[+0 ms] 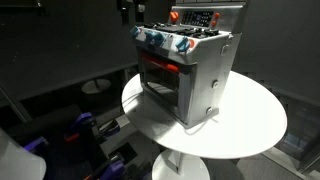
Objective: Press the orange button on the cooker
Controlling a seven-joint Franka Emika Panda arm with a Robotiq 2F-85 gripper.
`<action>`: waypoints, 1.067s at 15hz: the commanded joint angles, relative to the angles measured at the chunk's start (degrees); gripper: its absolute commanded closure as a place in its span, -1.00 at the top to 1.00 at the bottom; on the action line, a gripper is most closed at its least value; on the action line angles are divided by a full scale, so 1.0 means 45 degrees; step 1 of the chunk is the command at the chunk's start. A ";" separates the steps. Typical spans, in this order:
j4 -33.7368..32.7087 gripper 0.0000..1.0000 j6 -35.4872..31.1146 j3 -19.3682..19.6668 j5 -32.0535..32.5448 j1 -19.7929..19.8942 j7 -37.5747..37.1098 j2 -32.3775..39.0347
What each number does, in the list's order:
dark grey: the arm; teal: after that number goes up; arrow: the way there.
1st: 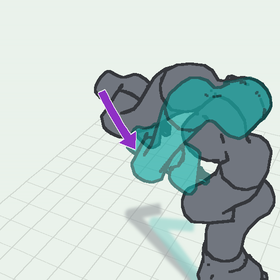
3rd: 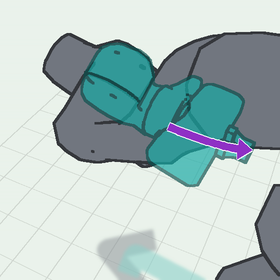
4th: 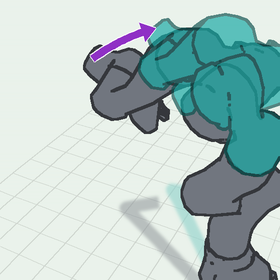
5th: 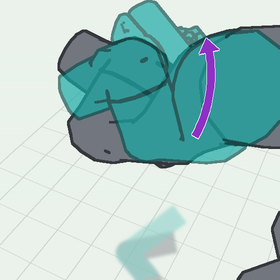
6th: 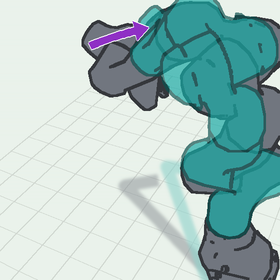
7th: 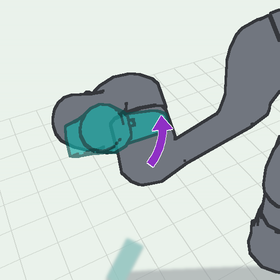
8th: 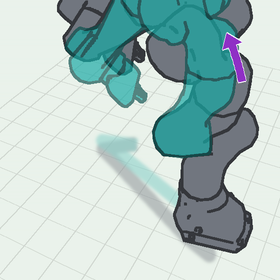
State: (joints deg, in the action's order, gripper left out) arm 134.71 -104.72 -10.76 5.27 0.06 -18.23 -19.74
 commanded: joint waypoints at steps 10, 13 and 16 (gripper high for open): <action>-0.0663 1.00 -0.1327 0.0328 0.0141 -0.0097 -0.0517 0.0314; -0.0978 1.00 -0.2659 0.0408 0.0276 0.0032 -0.0760 0.0490; -0.1347 1.00 -0.3944 0.0488 0.0594 0.0248 -0.1219 0.0815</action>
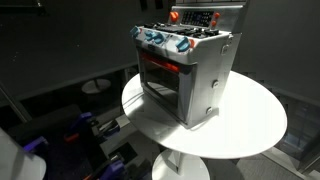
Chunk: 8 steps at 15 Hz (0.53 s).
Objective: Press the orange button on the cooker
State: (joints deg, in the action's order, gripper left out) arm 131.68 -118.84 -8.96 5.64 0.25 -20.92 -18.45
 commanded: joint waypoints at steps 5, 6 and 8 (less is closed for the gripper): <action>-0.1556 1.00 -0.2650 0.0178 0.1928 0.0869 -0.2072 0.1517; -0.1737 1.00 -0.2890 0.0193 0.2249 0.0984 -0.2408 0.1738; -0.2154 1.00 -0.3253 0.0264 0.2915 0.1163 -0.3102 0.2189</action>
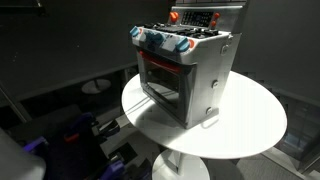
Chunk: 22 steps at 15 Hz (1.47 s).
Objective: Press the orange button on the cooker
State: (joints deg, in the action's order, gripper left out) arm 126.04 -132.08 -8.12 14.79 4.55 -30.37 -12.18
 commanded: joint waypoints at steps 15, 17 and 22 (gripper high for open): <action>-0.3226 1.00 0.0239 0.1506 0.3240 -0.0368 -0.3953 0.3476; -0.3363 1.00 0.0398 0.1659 0.3152 -0.0521 -0.3955 0.3680; -0.3691 1.00 0.0697 0.1936 0.3105 -0.0835 -0.4054 0.4105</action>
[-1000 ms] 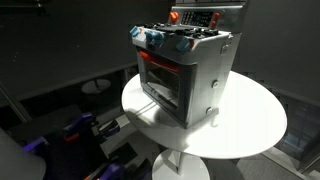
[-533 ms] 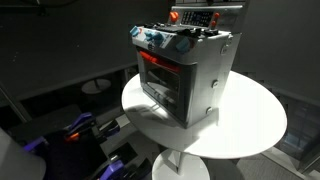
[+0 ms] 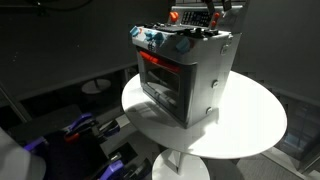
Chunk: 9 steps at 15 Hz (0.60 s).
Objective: Press the orange button on the cooker
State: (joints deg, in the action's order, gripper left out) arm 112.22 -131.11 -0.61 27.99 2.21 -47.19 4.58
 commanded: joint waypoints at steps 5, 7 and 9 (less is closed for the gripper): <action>-0.1006 1.00 0.0549 0.0489 0.0106 -0.0515 -0.0278 0.0759; -0.1148 1.00 0.0521 0.0548 0.0077 -0.0569 -0.0250 0.0880; -0.1277 1.00 0.0475 0.0591 0.0052 -0.0615 -0.0221 0.0996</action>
State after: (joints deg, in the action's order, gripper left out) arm 109.22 -130.26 1.00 27.99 0.66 -47.37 7.55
